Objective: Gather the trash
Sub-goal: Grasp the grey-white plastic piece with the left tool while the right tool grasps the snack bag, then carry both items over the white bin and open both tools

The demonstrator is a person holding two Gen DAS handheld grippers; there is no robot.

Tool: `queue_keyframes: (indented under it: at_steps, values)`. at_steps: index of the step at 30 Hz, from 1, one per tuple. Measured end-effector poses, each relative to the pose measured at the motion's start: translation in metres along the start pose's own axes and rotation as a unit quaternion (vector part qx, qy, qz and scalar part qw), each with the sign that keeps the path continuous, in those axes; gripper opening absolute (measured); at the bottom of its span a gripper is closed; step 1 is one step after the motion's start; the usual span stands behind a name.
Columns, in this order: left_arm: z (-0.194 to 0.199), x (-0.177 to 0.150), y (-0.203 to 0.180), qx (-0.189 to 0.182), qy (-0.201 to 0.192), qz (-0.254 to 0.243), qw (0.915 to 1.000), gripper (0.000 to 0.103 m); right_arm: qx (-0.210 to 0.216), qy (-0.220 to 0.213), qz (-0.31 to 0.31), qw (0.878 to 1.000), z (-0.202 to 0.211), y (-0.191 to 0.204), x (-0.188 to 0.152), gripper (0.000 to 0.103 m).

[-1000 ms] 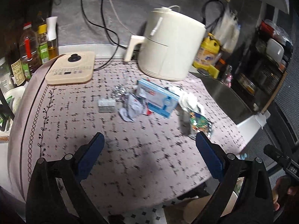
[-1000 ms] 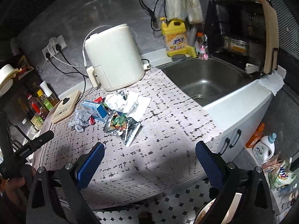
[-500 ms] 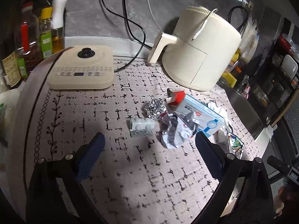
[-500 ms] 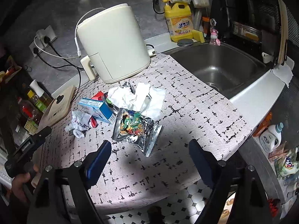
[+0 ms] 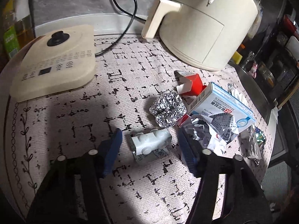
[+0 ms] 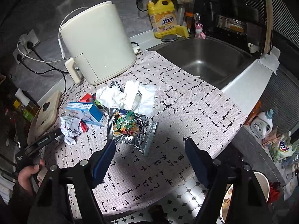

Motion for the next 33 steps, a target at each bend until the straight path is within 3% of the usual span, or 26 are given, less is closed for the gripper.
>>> queue_keyframes:
  at_steps: [1, 2, 9, 19, 21, 22, 23, 27, 33]
  values:
    - [-0.001, 0.0, -0.002, 0.006, 0.0, -0.007, 1.0, 0.046, -0.002, 0.0, -0.001, 1.0, -0.001, 0.0, 0.0, 0.076]
    - [-0.002, 0.001, -0.003, 0.005, 0.001, -0.012, 0.9999, 0.045, -0.004, 0.0, -0.002, 1.0, -0.002, 0.001, 0.001, 0.076]
    - [0.014, -0.005, 0.008, 0.002, -0.014, 0.002, 0.9999, 0.045, -0.002, 0.011, 0.009, 1.0, -0.022, 0.013, 0.005, 0.075]
    - [0.057, -0.031, 0.033, 0.036, -0.023, 0.03, 0.9986, 0.045, -0.013, 0.055, 0.0, 0.998, -0.072, 0.011, 0.013, 0.069]
    - [0.064, -0.037, 0.034, 0.042, -0.024, 0.037, 0.9981, 0.045, -0.008, 0.068, 0.009, 0.998, -0.079, 0.012, 0.01, 0.05]
    - [0.067, -0.04, 0.035, 0.045, -0.024, 0.038, 0.998, 0.045, 0.002, 0.081, 0.013, 0.997, -0.082, 0.013, 0.007, 0.027]
    - [0.069, -0.042, 0.034, 0.048, -0.025, 0.039, 0.9978, 0.045, 0.013, 0.101, 0.017, 0.995, -0.086, 0.014, 0.003, 0.014]
    - [0.081, -0.049, 0.026, 0.058, -0.031, 0.043, 0.9969, 0.045, 0.039, 0.106, 0.042, 0.993, -0.077, 0.016, -0.003, 0.006]
    - [0.092, -0.051, -0.004, 0.061, -0.042, 0.045, 0.9962, 0.045, 0.069, 0.097, 0.064, 0.991, -0.045, 0.006, -0.007, 0.003]
Point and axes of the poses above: each gripper's, at about its wrist camera, not at the fingertips, and z roughly against the way its jaws point, y to its left, x to its top, the point moved 3 cm from there along -z, roughly the way its jaws point, and after that the axes turned 13 degrees about -z, right-handed, at the moved point
